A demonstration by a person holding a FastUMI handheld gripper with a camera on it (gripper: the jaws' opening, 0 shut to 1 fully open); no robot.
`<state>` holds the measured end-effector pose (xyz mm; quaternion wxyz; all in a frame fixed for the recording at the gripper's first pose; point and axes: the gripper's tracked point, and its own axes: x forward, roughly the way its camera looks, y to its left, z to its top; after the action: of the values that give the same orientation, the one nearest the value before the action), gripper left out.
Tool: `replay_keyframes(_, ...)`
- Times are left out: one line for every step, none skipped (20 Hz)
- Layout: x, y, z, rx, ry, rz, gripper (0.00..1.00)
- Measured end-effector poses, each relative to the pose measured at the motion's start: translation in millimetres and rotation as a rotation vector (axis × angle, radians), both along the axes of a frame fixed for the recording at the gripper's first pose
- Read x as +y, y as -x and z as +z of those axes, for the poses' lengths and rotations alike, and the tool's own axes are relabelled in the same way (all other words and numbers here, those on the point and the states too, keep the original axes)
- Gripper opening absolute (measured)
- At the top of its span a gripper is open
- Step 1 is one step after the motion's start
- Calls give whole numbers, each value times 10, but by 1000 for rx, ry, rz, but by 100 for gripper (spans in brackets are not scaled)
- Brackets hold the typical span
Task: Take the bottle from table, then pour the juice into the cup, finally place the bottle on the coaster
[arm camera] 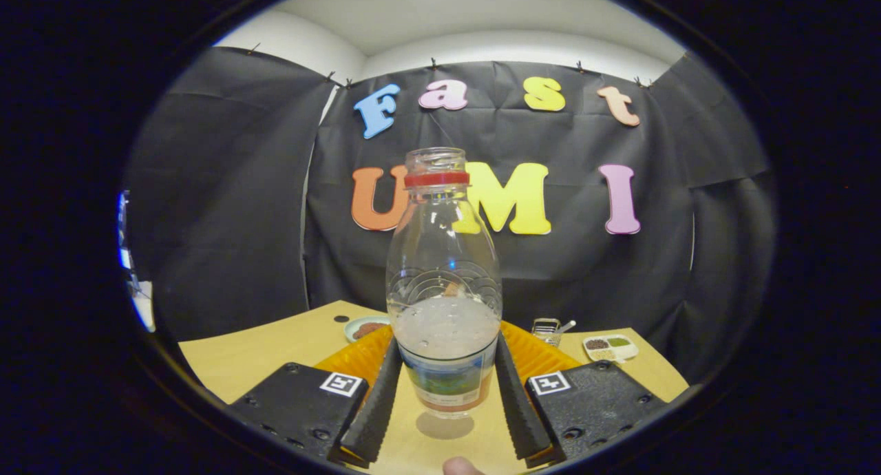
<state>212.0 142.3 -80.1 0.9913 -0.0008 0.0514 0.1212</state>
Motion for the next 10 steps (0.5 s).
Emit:
replay_keyframes(46, -90, -27, -1, -14, 3, 74)
replay_keyframes(77, -155, -63, 3, -28, 4, 74)
replay_keyframes(106, -215, -123, 7, -39, 7, 74)
replay_keyframes(114, -284, -201, 16, -53, 8, 74)
replay_keyframes(115, -355, -297, 30, -57, 4, 74)
replay_keyframes(115, -411, -443, 47, -60, 2, 74)
replay_keyframes(110, -474, -567, 65, -61, -1, 74)
replay_keyframes(96, -531, -695, 82, -59, -7, 74)
replay_keyframes(73, -581, -827, 102, -56, -13, 75)
replay_keyframes(64, -626, -977, 124, -54, -19, 75)
